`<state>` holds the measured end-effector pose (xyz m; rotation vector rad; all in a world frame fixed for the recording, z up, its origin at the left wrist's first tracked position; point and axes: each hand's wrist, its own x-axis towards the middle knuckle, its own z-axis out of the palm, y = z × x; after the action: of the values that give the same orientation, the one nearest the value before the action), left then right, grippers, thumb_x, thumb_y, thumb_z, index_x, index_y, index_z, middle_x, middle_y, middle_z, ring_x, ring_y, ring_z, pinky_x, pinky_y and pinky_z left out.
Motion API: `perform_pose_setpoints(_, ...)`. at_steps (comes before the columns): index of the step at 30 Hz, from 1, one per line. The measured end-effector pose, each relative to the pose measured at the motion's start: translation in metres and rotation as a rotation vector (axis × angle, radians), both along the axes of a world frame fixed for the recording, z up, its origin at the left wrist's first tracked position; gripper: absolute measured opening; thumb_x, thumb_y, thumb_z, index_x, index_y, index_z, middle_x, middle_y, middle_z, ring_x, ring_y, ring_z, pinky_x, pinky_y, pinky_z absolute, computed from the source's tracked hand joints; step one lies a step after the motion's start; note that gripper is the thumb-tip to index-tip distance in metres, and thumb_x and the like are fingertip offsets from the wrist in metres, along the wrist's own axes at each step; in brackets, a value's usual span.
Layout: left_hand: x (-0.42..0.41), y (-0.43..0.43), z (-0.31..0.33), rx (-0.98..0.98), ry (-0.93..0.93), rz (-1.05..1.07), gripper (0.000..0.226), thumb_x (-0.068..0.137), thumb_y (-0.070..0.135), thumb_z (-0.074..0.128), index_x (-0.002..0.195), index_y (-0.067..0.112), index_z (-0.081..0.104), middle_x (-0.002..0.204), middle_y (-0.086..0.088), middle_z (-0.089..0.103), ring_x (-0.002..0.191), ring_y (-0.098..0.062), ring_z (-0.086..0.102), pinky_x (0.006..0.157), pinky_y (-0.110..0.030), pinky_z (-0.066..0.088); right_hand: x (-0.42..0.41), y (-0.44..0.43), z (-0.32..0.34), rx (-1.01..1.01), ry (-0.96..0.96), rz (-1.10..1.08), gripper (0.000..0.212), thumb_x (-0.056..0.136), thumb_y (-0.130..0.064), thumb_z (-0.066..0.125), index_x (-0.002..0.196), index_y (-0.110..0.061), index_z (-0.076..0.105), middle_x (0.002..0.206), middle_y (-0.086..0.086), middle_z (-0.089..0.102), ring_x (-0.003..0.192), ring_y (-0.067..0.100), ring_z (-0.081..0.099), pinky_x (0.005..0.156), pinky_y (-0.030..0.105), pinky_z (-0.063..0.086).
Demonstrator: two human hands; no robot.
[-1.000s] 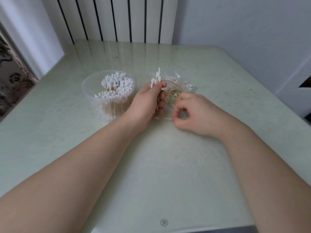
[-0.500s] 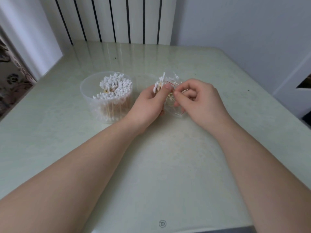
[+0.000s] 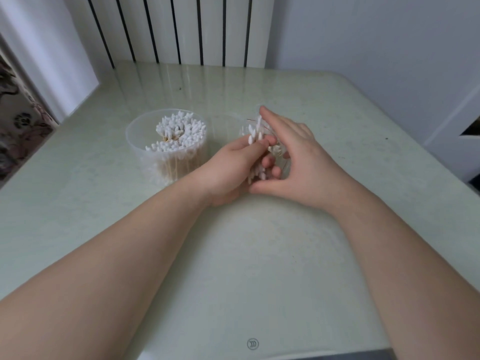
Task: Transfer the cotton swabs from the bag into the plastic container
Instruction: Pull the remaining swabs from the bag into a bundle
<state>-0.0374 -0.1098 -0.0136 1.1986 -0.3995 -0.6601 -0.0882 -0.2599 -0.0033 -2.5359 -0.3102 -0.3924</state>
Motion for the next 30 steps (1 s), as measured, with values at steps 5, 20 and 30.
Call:
perform_pose_setpoints(5, -0.0067, -0.0012, 0.0024, 0.024, 0.019, -0.046, 0.020, 0.110, 0.012, 0.037, 0.096, 0.013, 0.051, 0.062, -0.002, 0.050, 0.053, -0.010, 0.060, 0.049, -0.017, 0.046, 0.0044, -0.0023, -0.0028, -0.034, -0.117, -0.003, 0.085, 0.064, -0.036, 0.088, 0.140, -0.023, 0.054, 0.119, -0.016, 0.056, 0.116, 0.011, 0.044, 0.093, 0.005, 0.031)
perform_pose_setpoints(20, -0.0066, -0.0012, 0.0063, 0.037, 0.096, -0.012, 0.019, 0.109, 0.013, 0.037, 0.095, 0.006, 0.049, 0.067, -0.006, 0.050, 0.060, -0.018, 0.064, 0.055, -0.025, 0.054, 0.0027, 0.0003, -0.0038, -0.130, -0.057, 0.048, 0.097, 0.064, -0.031, 0.089, 0.149, -0.026, 0.043, 0.139, -0.013, 0.052, 0.128, 0.011, 0.037, 0.101, 0.008, 0.032)
perform_pose_setpoints(30, 0.0006, -0.0039, 0.0041, -0.021, 0.164, 0.205, 0.008, 0.107, 0.017, 0.046, 0.099, 0.017, 0.048, 0.057, 0.003, 0.039, 0.048, -0.013, 0.036, 0.050, -0.027, 0.043, 0.0001, -0.0032, 0.0026, -0.042, -0.037, -0.015, 0.090, 0.071, -0.034, 0.086, 0.149, -0.027, 0.043, 0.135, -0.011, 0.056, 0.111, -0.009, 0.051, 0.096, 0.014, 0.043)
